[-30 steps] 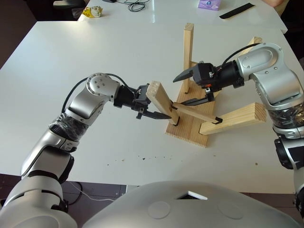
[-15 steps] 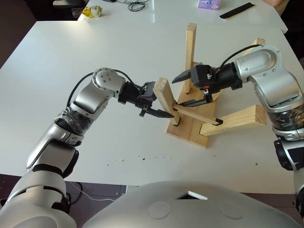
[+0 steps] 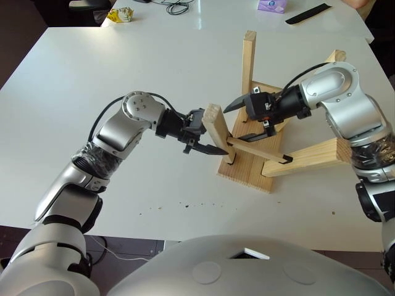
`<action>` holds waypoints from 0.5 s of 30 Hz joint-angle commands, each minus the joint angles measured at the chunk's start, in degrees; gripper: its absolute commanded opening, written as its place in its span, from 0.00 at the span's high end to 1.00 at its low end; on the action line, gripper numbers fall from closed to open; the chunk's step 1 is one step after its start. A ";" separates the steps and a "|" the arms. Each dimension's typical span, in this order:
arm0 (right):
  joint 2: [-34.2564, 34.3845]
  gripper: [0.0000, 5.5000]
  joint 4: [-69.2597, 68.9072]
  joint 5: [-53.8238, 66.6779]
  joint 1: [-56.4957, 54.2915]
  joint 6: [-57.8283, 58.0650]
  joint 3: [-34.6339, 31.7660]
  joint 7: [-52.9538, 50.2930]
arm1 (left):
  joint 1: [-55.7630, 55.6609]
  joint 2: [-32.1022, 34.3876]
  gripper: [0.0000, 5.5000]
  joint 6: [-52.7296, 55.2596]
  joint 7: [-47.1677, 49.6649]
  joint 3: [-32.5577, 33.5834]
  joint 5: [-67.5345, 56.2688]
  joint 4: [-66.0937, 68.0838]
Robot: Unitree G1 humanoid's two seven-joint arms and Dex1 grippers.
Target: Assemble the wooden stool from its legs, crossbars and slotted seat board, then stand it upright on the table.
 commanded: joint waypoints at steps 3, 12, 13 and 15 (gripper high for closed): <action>0.22 0.30 8.49 -6.59 -6.59 -5.80 -2.80 -7.88 | 6.30 1.82 0.62 3.03 1.57 -7.93 13.96 1.65; 0.35 0.30 -5.02 -0.12 -5.77 5.66 -23.23 -25.16 | 12.85 3.81 0.62 5.21 7.55 -6.30 12.34 -2.92; 0.65 0.30 -8.92 2.07 -4.96 8.68 -25.97 -26.56 | 13.24 4.01 0.62 5.41 8.07 -6.23 12.28 -3.28; 1.24 0.30 -16.46 6.58 -3.32 15.08 -31.74 -29.55 | 13.69 4.42 0.62 5.72 9.27 -6.05 12.69 -3.54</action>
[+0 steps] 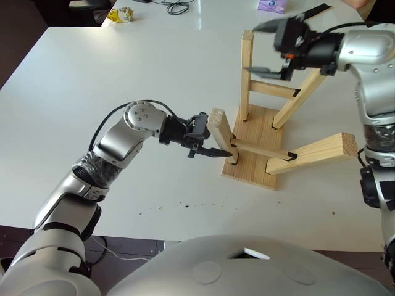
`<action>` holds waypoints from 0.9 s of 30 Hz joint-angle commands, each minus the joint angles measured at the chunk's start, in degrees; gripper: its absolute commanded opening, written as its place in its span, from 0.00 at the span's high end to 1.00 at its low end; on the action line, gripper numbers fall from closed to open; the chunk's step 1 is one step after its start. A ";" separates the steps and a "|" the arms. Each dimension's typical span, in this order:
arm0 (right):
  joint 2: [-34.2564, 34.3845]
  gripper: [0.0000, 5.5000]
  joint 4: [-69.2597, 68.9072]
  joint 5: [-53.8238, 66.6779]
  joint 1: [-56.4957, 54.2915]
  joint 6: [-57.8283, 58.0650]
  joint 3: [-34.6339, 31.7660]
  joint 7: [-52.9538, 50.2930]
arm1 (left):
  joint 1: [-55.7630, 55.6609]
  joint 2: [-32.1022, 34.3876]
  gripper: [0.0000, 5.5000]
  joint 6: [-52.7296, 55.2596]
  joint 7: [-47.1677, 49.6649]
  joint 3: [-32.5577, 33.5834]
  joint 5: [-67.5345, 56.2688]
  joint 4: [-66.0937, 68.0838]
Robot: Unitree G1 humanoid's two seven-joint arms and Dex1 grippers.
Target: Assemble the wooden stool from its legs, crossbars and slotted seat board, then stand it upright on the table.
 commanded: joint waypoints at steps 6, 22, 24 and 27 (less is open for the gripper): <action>0.34 0.30 -31.28 20.36 11.48 25.47 -27.62 -11.44 | 8.86 5.85 0.62 7.01 4.25 -5.38 13.02 2.46; -2.22 0.30 -51.47 68.26 24.11 33.70 -24.92 -46.98 | 9.60 5.95 0.62 8.49 10.69 -3.18 14.07 3.38; -3.18 0.30 -51.46 67.50 27.19 33.97 -21.97 -50.69 | 9.65 5.83 0.62 8.86 11.52 -3.12 14.00 3.18; -3.83 0.30 -51.47 63.20 32.59 32.81 -15.84 -54.87 | 9.46 5.72 0.62 9.18 12.41 -3.24 13.92 3.04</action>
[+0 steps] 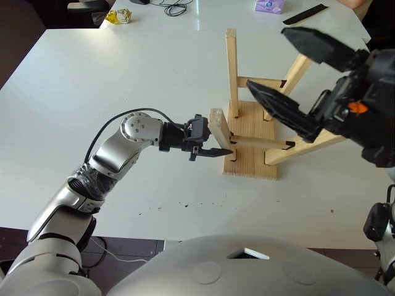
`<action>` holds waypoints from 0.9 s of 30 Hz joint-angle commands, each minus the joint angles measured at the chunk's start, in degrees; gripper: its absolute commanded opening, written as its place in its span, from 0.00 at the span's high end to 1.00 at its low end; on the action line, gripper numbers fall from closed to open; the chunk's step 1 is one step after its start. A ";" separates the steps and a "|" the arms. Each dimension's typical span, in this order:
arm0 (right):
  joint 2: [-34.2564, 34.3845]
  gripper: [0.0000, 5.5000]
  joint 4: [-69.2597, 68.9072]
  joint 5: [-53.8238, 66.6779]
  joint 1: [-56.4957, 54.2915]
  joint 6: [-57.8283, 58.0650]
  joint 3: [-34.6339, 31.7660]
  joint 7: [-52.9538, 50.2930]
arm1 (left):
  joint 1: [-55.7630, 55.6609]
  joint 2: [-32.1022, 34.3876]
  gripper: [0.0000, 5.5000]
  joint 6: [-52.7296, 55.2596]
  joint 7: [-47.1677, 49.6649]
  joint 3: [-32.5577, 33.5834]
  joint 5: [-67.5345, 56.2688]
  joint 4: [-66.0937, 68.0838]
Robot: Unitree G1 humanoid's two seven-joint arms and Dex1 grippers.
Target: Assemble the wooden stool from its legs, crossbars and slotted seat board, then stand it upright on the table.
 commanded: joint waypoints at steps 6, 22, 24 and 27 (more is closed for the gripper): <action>-1.93 0.30 -0.24 -16.02 11.89 -6.03 21.98 -12.66 | 4.22 3.87 0.62 8.74 4.05 -5.04 13.89 6.75; -5.64 0.30 7.58 -56.65 21.57 -18.17 49.52 -10.00 | 3.14 4.01 0.62 8.88 3.07 -5.94 13.98 6.74; -5.07 0.30 9.80 -59.41 23.07 -19.71 51.72 -8.56 | 2.72 3.96 0.62 8.71 2.72 -6.07 14.09 7.09; -2.17 0.30 10.03 -60.01 23.83 -21.38 50.45 -8.14 | 2.10 3.87 0.62 8.36 2.25 -6.23 14.28 7.73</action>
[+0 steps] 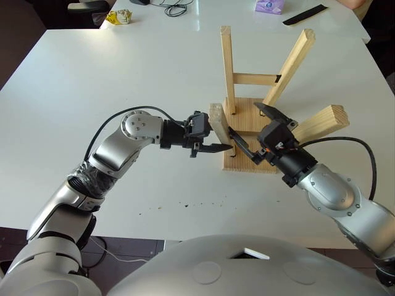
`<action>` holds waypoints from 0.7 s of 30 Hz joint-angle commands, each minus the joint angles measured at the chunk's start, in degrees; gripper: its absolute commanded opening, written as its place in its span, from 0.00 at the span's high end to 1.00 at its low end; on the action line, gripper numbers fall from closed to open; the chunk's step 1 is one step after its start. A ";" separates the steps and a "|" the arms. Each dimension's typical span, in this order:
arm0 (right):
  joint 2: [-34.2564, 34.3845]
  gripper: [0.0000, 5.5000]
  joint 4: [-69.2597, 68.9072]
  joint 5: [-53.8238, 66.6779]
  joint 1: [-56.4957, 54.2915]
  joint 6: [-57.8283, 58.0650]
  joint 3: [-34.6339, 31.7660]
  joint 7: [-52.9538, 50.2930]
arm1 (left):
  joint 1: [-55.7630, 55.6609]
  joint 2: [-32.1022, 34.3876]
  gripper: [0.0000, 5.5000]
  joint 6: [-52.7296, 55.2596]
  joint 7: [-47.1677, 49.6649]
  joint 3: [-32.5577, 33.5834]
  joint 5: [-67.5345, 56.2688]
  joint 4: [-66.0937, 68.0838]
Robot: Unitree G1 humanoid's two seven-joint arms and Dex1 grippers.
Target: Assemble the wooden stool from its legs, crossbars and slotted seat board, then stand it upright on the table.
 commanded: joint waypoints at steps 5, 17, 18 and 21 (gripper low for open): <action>9.09 0.30 1.51 -2.43 -0.56 -3.48 -5.05 1.26 | 2.87 3.67 0.62 6.31 0.28 -6.04 14.26 7.76; 14.03 0.30 5.25 -10.65 -1.16 -4.94 -5.91 2.21 | 2.07 3.74 0.62 6.31 -0.15 -6.63 13.99 7.72; 12.58 0.30 8.23 -12.30 1.31 -5.70 -3.79 2.92 | 2.06 3.79 0.62 6.29 -0.22 -6.68 14.00 7.68; 10.41 0.30 17.33 -16.77 7.94 -9.63 0.51 3.97 | 1.91 3.83 0.62 6.16 -0.55 -6.98 14.14 7.71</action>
